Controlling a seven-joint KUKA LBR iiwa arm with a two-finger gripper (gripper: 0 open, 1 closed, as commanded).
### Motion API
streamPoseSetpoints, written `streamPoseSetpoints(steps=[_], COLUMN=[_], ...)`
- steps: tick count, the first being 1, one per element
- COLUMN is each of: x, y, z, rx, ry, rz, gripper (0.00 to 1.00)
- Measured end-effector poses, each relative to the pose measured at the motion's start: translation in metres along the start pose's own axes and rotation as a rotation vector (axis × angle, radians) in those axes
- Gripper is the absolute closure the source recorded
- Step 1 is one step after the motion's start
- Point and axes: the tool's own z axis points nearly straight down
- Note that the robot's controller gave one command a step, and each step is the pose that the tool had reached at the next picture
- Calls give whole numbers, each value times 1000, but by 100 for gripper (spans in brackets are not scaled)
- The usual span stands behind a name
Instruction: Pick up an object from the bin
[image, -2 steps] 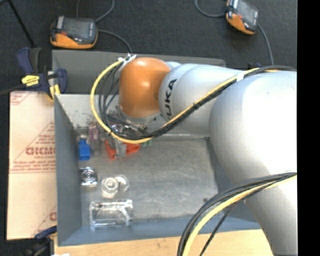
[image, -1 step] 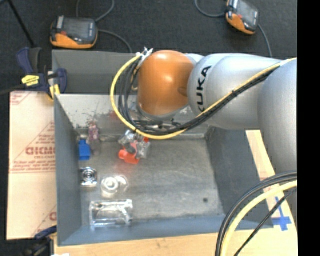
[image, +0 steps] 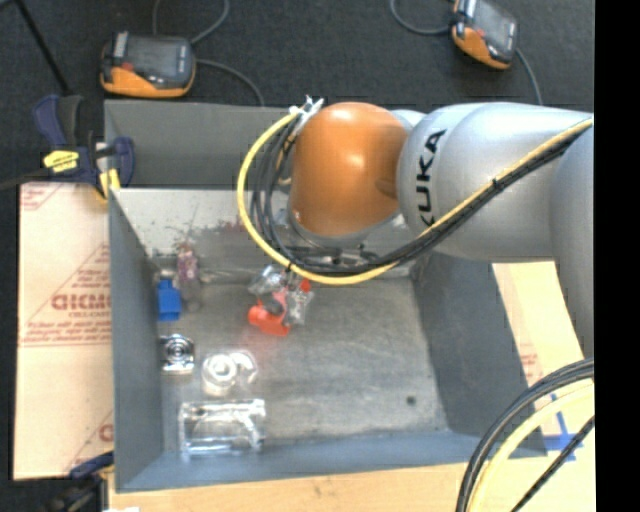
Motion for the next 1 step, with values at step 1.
streamPoseSetpoints(steps=[1], x=[1], y=[-7], z=[-47], rx=[5], ry=[-3], rz=[-2], gripper=[100])
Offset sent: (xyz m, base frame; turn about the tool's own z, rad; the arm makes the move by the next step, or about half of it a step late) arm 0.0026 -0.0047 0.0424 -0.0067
